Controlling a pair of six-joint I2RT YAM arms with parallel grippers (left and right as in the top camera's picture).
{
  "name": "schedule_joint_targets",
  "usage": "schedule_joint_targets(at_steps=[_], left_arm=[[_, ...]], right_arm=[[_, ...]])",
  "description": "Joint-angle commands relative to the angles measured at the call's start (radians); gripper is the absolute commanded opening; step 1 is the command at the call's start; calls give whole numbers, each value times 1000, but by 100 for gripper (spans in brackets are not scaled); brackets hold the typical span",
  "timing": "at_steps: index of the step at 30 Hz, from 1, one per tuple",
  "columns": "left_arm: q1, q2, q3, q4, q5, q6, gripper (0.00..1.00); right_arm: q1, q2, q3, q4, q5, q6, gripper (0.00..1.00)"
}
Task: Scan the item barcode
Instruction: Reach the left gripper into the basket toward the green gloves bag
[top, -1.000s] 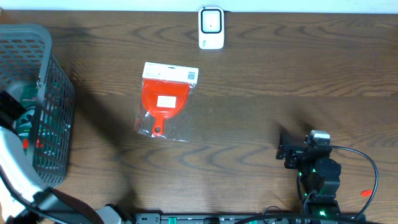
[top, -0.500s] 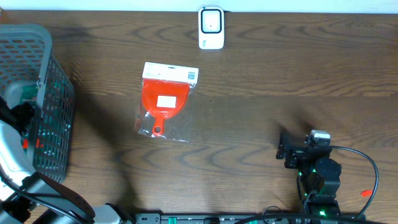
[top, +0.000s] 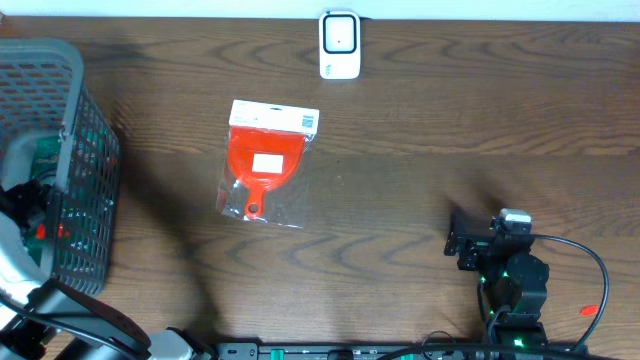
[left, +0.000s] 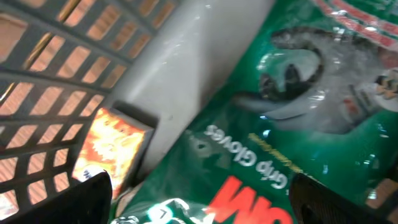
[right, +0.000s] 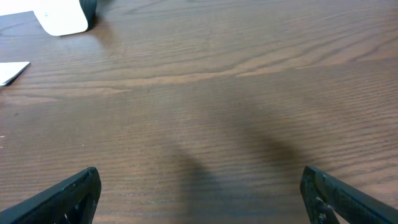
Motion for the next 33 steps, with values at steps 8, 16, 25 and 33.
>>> schedule_joint_targets(at_steps=[8,16,25,33], left_arm=[[35,27,7,-19,102,28,91],[35,122,7,-43,126,49,91],[35,139,7,-32,108,69,90],[45,139,19,-17,53,69,90]], right_arm=[[3,1,-2,2,3,11,99],[3,1,-2,-6,3,11,99],[3,1,-2,-16,4,11,99],[3,1,-2,-21,12,11,99]])
